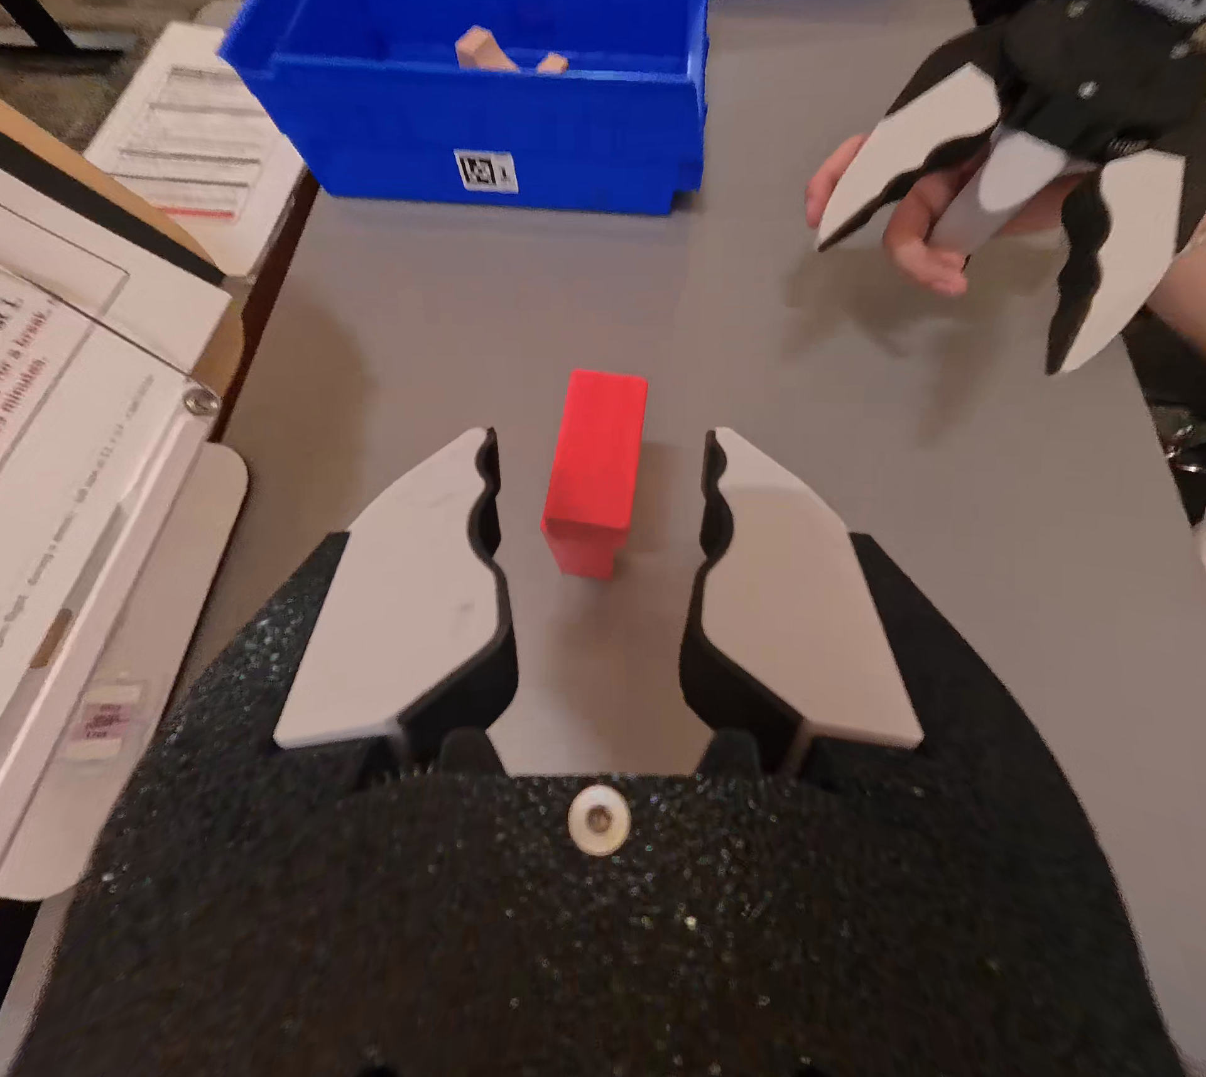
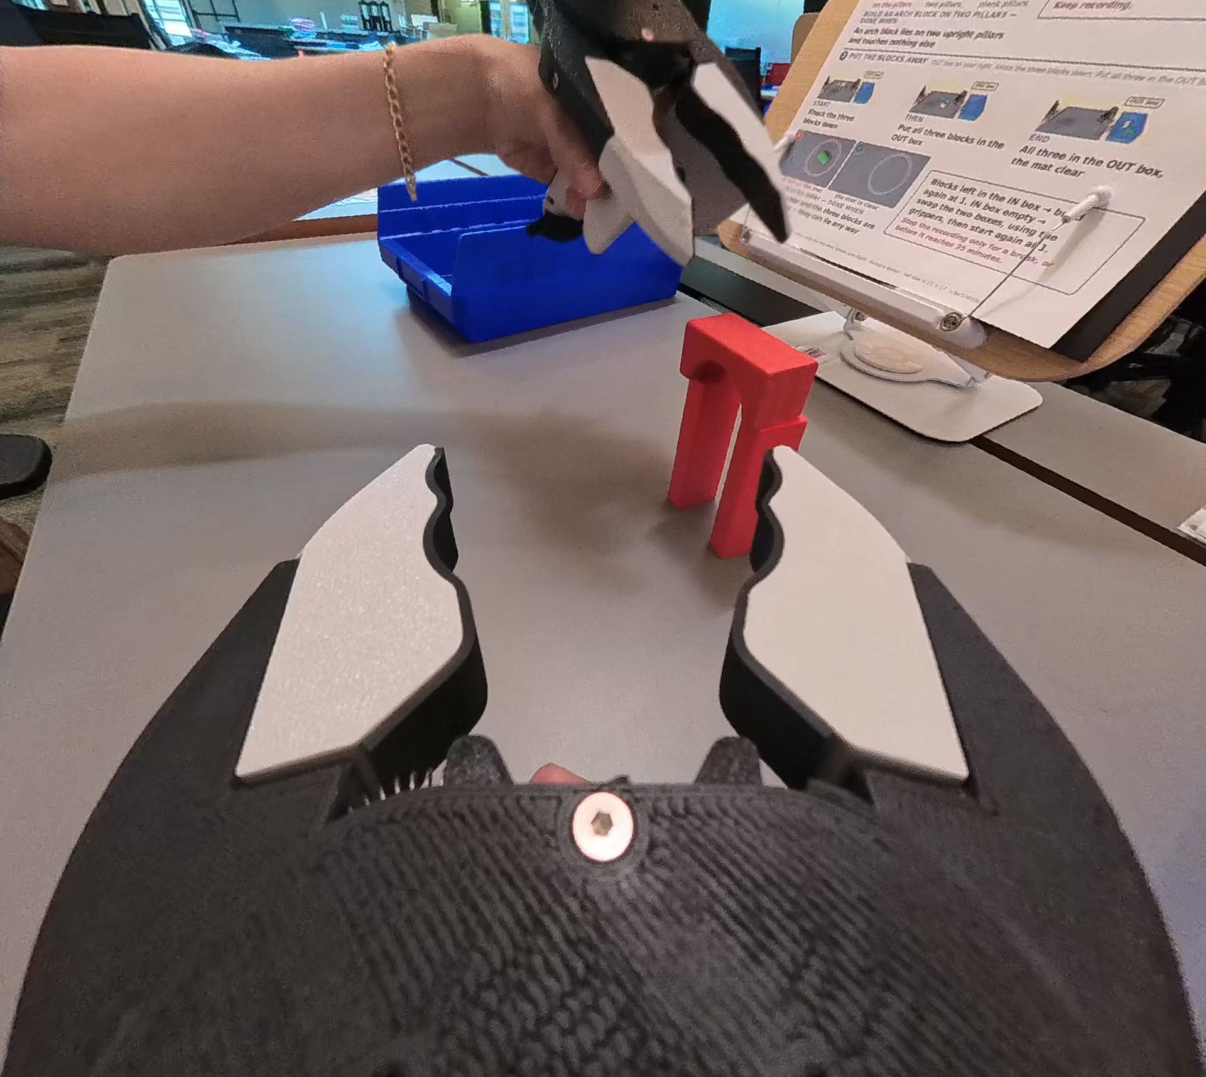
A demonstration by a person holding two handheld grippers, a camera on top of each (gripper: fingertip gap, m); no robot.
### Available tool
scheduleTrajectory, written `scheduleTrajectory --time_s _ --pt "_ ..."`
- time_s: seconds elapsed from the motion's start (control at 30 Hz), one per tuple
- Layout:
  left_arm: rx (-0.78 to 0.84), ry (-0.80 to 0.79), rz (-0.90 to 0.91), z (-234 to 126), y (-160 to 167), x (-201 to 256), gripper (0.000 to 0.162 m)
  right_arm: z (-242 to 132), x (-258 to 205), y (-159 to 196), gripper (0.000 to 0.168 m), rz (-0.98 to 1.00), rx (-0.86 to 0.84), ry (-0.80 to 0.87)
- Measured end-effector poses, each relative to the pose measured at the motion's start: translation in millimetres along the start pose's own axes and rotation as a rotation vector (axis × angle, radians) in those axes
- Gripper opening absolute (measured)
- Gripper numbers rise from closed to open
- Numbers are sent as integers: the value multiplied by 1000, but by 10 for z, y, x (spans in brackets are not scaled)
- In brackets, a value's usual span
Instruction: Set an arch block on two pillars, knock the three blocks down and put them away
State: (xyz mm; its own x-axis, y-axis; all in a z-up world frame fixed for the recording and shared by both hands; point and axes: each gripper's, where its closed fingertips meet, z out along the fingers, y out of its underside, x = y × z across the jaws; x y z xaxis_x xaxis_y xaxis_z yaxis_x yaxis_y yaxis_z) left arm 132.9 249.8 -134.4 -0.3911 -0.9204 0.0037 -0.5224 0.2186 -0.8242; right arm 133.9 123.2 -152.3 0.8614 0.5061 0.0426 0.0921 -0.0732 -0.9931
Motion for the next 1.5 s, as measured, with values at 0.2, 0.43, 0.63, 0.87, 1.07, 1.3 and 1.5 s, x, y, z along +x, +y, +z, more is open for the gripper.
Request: scheduleTrajectory --time_s 0.2,0.43,0.63,0.87,1.07,1.3,1.5 --pt "-112 3 4 218 248 -12 57 31 -23 1 90 8 2 -9" --pt "-165 27 17 399 323 -60 43 4 -38 17 89 0 -15 -6" --pt "-161 45 44 416 312 -36 33 -6 -33 28 89 3 -18 -6" --pt "-156 67 96 405 251 -47 33 9 -46 39 89 4 -18 -13" --pt "-146 70 76 453 288 -71 33 0 -59 57 88 0 -23 -15" --pt "-124 85 66 424 303 -60 35 -7 -56 54 88 0 -26 -15" --pt "-14 105 20 318 90 32 64 -5 -30 45 87 -1 -17 3"
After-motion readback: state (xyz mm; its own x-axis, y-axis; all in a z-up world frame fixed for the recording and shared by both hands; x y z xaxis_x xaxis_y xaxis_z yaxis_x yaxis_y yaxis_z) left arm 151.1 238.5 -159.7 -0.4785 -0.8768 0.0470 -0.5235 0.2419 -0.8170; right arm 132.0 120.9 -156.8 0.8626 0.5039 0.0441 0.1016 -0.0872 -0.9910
